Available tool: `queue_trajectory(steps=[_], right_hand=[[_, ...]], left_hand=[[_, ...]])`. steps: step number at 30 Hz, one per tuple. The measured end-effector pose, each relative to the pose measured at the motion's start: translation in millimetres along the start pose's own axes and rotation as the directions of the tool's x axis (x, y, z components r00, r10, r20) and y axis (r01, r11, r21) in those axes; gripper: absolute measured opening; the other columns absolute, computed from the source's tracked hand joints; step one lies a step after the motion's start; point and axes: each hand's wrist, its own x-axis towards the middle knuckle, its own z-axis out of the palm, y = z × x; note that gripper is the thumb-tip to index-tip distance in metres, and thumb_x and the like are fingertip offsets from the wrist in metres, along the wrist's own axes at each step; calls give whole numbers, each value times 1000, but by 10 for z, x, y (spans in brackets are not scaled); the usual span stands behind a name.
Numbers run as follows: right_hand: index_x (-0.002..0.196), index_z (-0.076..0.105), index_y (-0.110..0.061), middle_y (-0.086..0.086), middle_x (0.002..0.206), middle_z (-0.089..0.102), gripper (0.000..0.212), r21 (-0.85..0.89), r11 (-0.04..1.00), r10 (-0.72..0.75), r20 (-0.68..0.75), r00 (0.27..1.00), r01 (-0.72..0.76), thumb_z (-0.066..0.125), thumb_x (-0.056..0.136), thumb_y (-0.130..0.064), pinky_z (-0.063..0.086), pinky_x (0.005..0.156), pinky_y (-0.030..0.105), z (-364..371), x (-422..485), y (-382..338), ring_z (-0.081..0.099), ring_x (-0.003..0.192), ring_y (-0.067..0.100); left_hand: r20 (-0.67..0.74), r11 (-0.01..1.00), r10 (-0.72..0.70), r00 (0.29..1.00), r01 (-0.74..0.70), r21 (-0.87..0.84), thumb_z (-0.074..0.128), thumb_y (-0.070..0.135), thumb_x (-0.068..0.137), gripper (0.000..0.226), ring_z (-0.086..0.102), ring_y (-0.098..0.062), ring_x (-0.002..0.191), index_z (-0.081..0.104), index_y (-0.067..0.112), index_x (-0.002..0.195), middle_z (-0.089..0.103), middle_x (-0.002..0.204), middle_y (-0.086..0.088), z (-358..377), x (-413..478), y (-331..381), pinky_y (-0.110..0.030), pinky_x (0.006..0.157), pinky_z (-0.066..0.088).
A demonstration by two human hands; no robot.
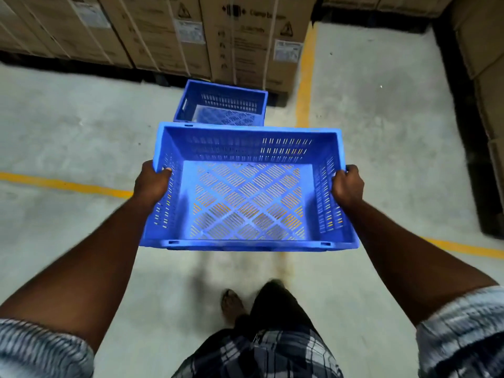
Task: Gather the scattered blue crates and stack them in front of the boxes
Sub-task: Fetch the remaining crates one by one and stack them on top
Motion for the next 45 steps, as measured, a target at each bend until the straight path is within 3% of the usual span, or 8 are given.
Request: queue_trajectory(steps=[10,14,19,23,26,30,39,45], right_hand=[[126,55,-7,24,122,61,39,52,999,7,8,1000,-7,40,91,-19,42,95,38,977,966,-1191,56,114,39],[126,55,-9,23,124,61,39,59,998,33,30,999,-34,42,92,-21,42,95,35,1344,1423,-1596,56,115,38],[126,57,-8,21,122,63,37,64,997,33,51,998,-36,47,92,-20,41,92,33,1715,1912,-1967,57,115,36],[124,56,-10,19,121,64,37,52,997,49,99,994,-54,53,90,-24,43,91,33,1969,2197,-2256,59,112,35],[124,55,-12,18,118,65,37,41,998,50,114,992,-55,55,89,-24,44,89,32,2137,2373,-2445,60,109,35],[123,57,-12,16,119,65,38,36,996,72,100,992,-76,56,87,-24,44,90,33,2394,2631,-2733,60,110,34],[117,58,-11,16,115,66,32,22,987,157,17,987,-157,55,90,-26,45,88,35,3190,3319,-3157,61,105,35],[108,61,-11,9,99,66,24,7,988,152,22,988,-152,57,89,-26,41,73,28,3623,3904,-3183,61,86,27]], left_hand=[[-22,1000,-11,1000,11,-3,55,51,72,50,69,-35,85,60,19,109,70,96,-18,-246,1512,356,-43,76,55],[12,1000,-20,1000,20,19,56,55,68,53,57,-31,54,59,16,104,66,92,-29,-284,2058,465,-39,60,47],[30,996,-65,997,63,55,59,58,69,56,59,-55,88,57,15,105,62,98,-33,-234,2796,556,-63,72,52],[40,997,-62,997,60,46,59,55,69,57,59,-53,86,56,13,108,61,101,-34,-218,3172,771,-61,72,52],[84,996,-81,993,78,45,59,52,69,59,57,-42,62,56,10,110,62,101,-34,-183,3507,885,-47,64,50],[110,994,-94,989,87,68,58,62,64,67,64,-49,89,55,14,111,65,100,-30,-78,4193,831,-56,76,54],[163,991,-110,980,97,89,63,41,85,41,66,-36,88,47,20,117,67,102,-14,231,5248,1303,-46,81,53],[208,991,-84,975,60,117,64,38,84,34,53,-24,56,50,15,105,62,80,-13,522,6059,1365,-32,56,45]])
